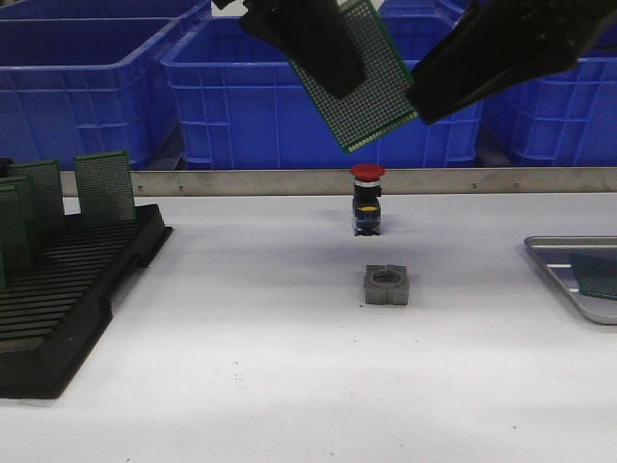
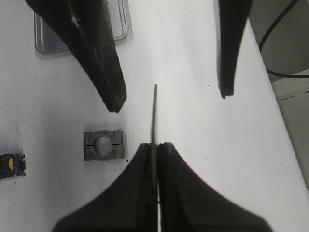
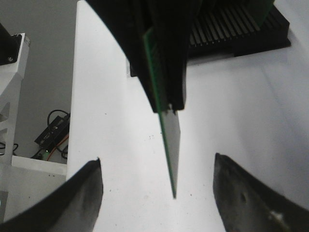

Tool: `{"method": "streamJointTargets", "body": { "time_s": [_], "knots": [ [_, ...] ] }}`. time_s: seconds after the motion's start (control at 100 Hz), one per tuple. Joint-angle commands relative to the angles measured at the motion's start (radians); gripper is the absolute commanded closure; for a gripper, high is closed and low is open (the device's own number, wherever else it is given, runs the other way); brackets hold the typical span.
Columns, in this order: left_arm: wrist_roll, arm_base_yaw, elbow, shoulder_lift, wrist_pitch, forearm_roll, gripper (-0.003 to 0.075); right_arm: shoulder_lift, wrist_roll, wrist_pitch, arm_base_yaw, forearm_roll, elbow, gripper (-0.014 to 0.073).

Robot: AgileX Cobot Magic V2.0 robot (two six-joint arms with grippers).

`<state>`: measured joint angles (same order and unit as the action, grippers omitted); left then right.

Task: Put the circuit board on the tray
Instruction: 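Grasp the second board with the right gripper beside the left gripper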

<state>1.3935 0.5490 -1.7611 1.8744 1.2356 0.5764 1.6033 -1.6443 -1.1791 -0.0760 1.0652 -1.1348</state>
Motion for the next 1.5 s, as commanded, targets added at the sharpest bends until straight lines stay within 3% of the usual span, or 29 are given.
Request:
{"method": "streamJointTargets", "body": {
  "time_s": [0.0, 0.43, 0.97, 1.19, 1.26, 1.33, 1.49],
  "knots": [
    [-0.011, 0.006, -0.025, -0.055, 0.036, 0.051, 0.0738, -0.041, -0.011, 0.005, -0.017, 0.083, -0.030, 0.0086],
    [-0.011, 0.006, -0.025, -0.055, 0.036, 0.051, 0.0738, -0.037, -0.011, 0.075, -0.058, 0.104, -0.030, 0.0113],
    [-0.011, 0.006, -0.025, -0.055, 0.036, 0.051, 0.0738, -0.037, -0.011, 0.076, -0.058, 0.104, -0.030, 0.0646],
    [-0.011, 0.006, -0.025, -0.055, 0.036, 0.051, 0.0732, -0.037, -0.006, 0.074, -0.058, 0.104, -0.030, 0.0662],
    [-0.011, 0.006, -0.025, -0.055, 0.036, 0.051, 0.0680, -0.037, 0.000, 0.074, -0.058, 0.104, -0.030, 0.0662],
    [-0.011, 0.006, -0.025, -0.055, 0.036, 0.051, 0.0564, -0.037, 0.001, 0.074, -0.058, 0.104, -0.030, 0.0662],
    [-0.011, 0.006, -0.025, -0.055, 0.034, 0.051, 0.0194, -0.037, 0.001, 0.074, -0.058, 0.104, -0.030, 0.0662]
  ]
}}
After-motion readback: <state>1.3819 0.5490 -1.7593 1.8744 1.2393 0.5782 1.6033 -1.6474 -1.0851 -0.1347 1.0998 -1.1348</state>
